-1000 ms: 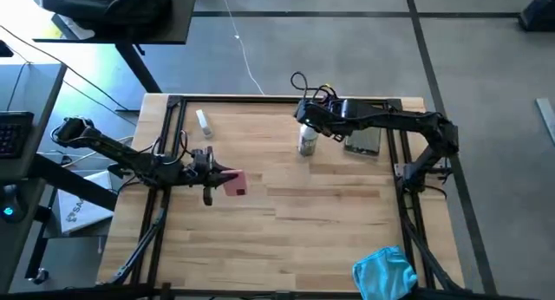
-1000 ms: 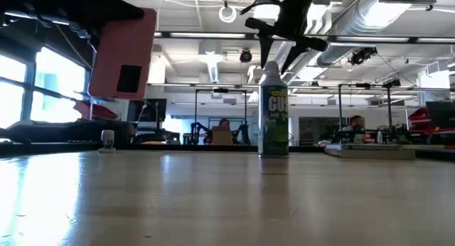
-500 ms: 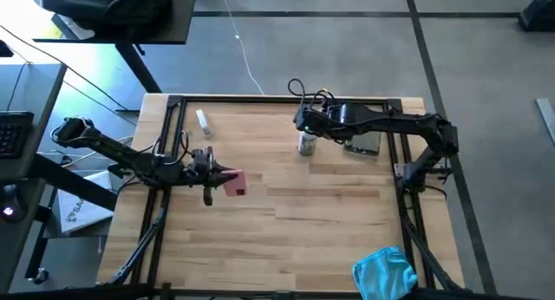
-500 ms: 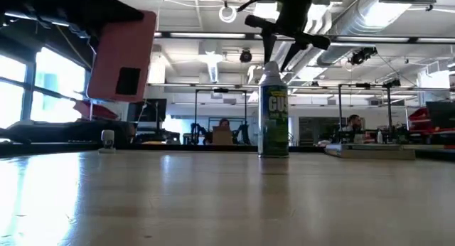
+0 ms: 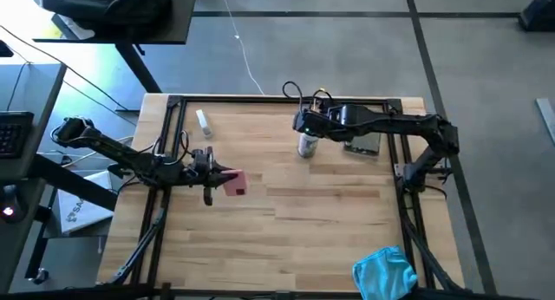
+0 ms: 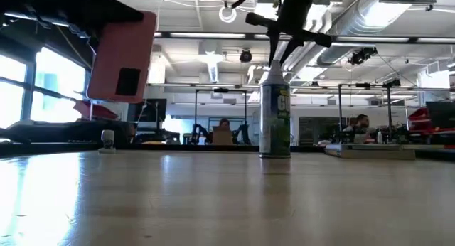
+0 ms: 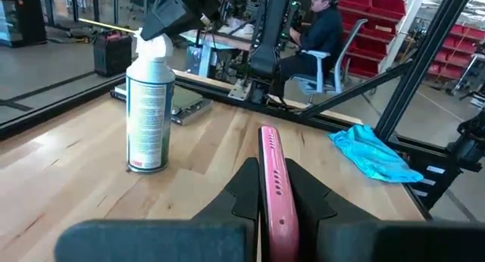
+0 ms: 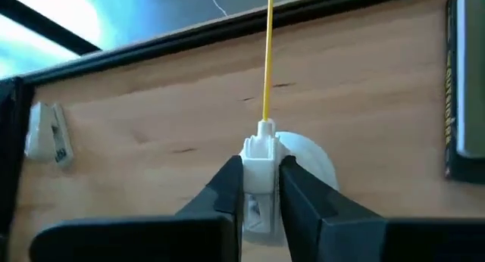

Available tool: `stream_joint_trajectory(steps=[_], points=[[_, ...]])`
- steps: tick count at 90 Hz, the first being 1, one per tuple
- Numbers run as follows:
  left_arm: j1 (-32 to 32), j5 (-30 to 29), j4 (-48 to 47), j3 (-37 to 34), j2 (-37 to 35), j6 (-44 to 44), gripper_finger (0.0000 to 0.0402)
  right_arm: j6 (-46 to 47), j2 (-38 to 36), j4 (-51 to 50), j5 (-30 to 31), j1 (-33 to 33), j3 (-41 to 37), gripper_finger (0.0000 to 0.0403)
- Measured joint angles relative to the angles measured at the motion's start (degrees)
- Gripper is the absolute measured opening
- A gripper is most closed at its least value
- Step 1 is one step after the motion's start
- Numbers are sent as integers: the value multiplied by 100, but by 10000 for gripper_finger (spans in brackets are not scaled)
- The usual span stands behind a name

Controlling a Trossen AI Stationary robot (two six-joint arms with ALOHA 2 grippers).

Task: Apply microfiber cloth
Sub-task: Spray the back and front of the cellphone with the spray cleaning bottle

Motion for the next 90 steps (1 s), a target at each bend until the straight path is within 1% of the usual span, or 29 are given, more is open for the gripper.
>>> stream_joint_trajectory(steps=[27, 39, 52, 63, 69, 79, 83, 90], points=[[0, -6, -1, 0, -1, 2, 10, -990, 3, -64, 136, 155, -7, 63], [0, -4, -1, 0, -1, 2, 10, -1173, 19, -99, 305, 239, -20, 73], [0, -2, -3, 0, -1, 2, 10, -1225, 102, -76, 554, 316, -20, 75], [0, -2, -5, 0, -1, 2, 10, -1447, 232, -56, 474, 333, -15, 69], [0, -3, -3, 0, -1, 3, 10, -1477, 276, -43, 502, 355, -7, 61], [0, -4, -3, 0, -1, 2, 10, -1496, 323, 9, 759, 464, -5, 38], [0, -6, -3, 0, -1, 2, 10, -1524, 313, 3, 772, 512, -5, 29], [-1, -43, -3, 0, -3, 30, 10, -1628, 285, -4, 711, 605, -5, 29]])
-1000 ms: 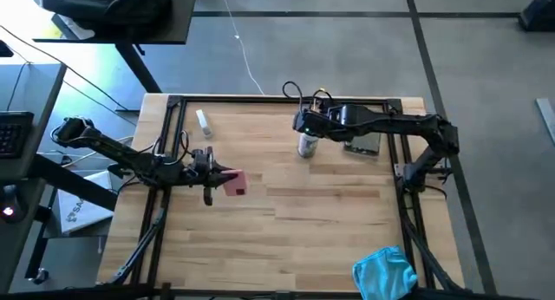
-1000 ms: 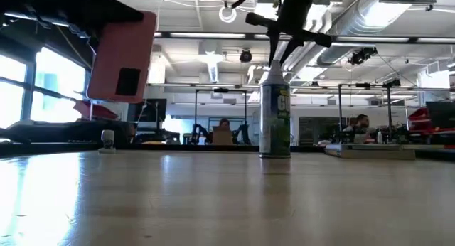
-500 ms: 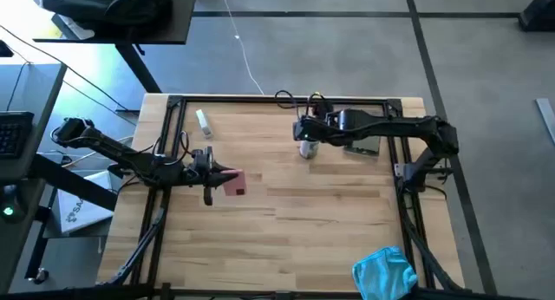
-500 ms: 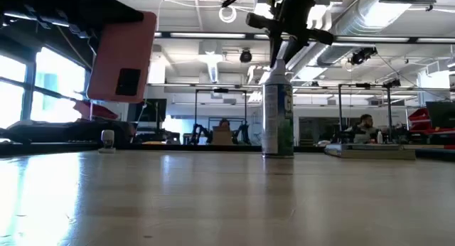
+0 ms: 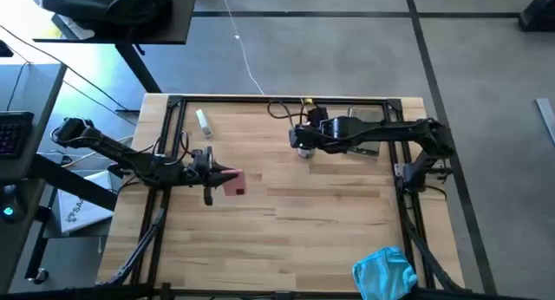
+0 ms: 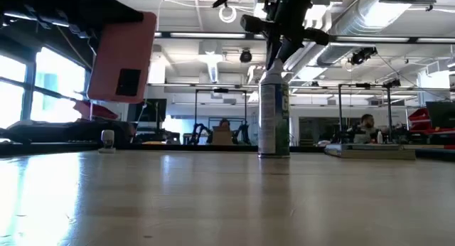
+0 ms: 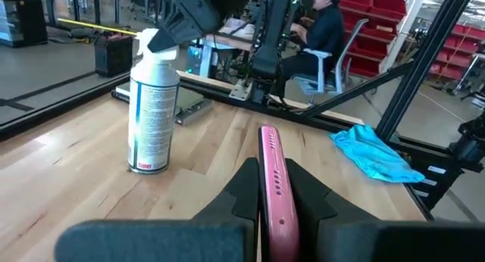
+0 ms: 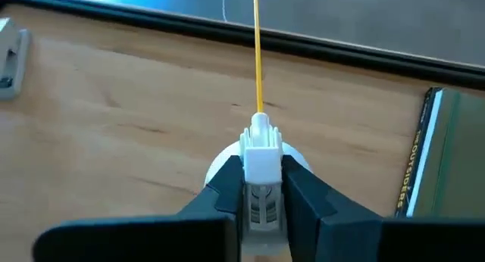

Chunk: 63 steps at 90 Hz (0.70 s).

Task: Apply microfiber cloth
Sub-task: Spray the back and front of the cellphone with the spray cleaning bottle

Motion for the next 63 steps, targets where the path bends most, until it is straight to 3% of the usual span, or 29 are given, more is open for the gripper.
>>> stream_joint_trajectory(steps=[25, 46, 63], points=[[-4, -229, -193, 0, -168, -32, 10, -127, -104, -363, -290, 808, 225, 29], [-6, -1165, -520, 0, -413, -223, 10, 465, -108, -259, 418, 1815, 438, 29], [-8, -1450, -514, 0, -408, -239, 10, 611, 177, -157, 728, 2369, 799, 29]])
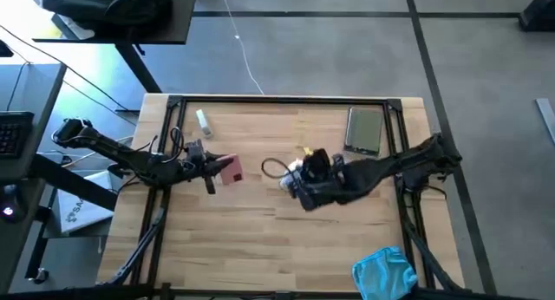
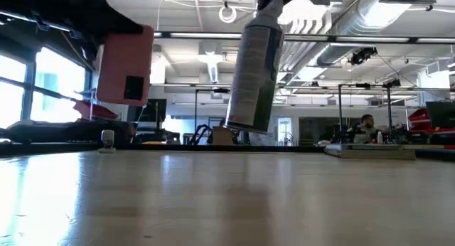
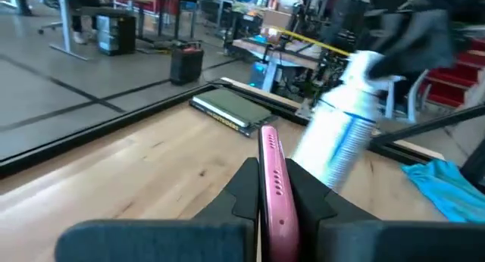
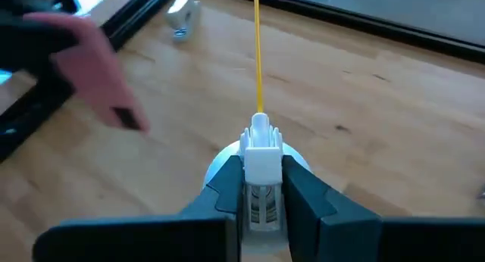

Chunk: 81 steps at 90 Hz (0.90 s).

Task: Apply microfiber cloth
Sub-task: Spray the back and front of the cellphone with the spray cleaning bottle

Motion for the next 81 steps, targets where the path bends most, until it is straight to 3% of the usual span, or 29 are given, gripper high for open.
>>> stream_joint_trajectory(steps=[16, 36, 50, 81], points=[[0, -47, 83, 0, 0, 48, 10, -119, 863, -484, -173, 124, 1219, 29], [0, -180, 136, 0, 0, 164, 10, 599, 2363, -2733, -477, 98, 3803, 29], [4, -345, 83, -2, -7, 205, 10, 1402, 2262, -2336, -1048, 94, 3108, 28], [-4, -393, 98, -2, -2, 172, 10, 1780, 2281, -2342, -792, 172, 2954, 70]])
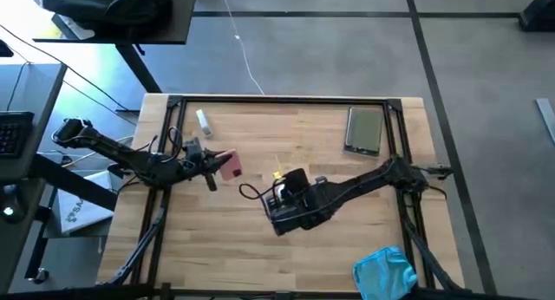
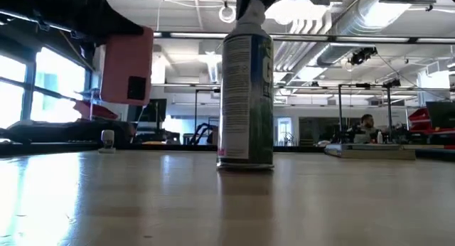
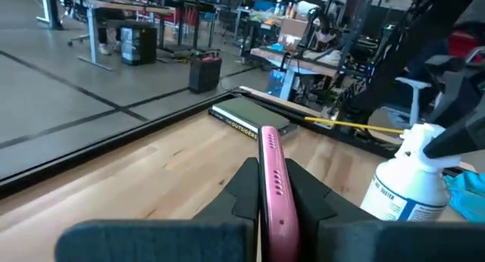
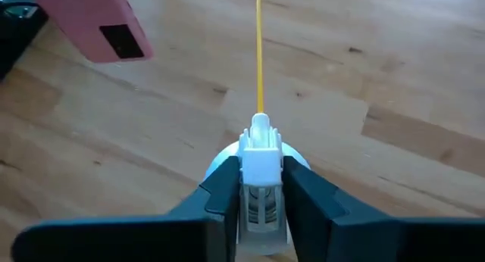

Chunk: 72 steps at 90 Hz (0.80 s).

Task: Apply microfiber cloth
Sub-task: Spray the back and front of the cellphone with the spray cleaning bottle

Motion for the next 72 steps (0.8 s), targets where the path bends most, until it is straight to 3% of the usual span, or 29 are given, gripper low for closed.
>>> stream_joint_trajectory(steps=[19, 38, 54, 65, 72], points=[[0, 2, -6, -2, 2, -6, 10, -26, 2, -52, 53, 84, 87, 102], [0, 32, -4, -3, 2, -12, 10, -194, -7, -341, 229, 101, 454, 159], [0, 78, -6, -4, 2, -10, 10, -1310, -134, -299, 392, 26, 773, 198], [0, 195, -4, -4, 4, -10, 10, -1786, -384, -513, 564, -201, 619, 199], [2, 381, 7, -4, 24, -10, 10, -2554, -501, -488, 545, -386, 616, 193]])
